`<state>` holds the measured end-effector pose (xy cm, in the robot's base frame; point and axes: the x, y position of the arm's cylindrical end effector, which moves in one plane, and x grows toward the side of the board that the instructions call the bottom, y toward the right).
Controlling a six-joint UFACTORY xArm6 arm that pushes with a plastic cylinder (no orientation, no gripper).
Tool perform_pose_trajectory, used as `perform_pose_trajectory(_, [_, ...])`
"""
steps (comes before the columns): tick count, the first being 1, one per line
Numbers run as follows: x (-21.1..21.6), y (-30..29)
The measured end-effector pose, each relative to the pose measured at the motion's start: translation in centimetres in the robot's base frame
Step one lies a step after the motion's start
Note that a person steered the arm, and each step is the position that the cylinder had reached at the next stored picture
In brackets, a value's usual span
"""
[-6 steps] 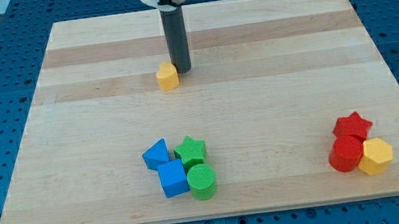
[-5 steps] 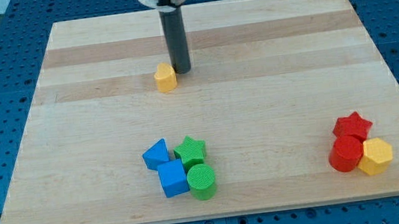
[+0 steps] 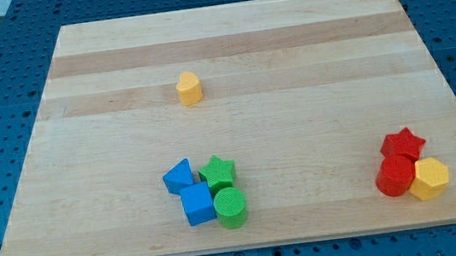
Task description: Slide the red circle close to the yellow heart
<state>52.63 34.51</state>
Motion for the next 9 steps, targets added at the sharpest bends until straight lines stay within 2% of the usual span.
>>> perform_pose_trajectory(1, [4.8, -1.4])
perform_pose_trajectory(2, [6.6, -4.0])
perform_pose_trajectory(3, [5.1, -8.8])
perform_pose_trajectory(4, [1.6, -14.9])
perform_pose_trajectory(5, [0.7, -16.1])
perform_pose_trajectory(6, [1.5, -10.4])
perform_pose_trajectory(7, [6.1, -7.9])
perform_pose_trajectory(8, [9.1, -10.5])
perform_pose_trajectory(9, [8.3, -15.3])
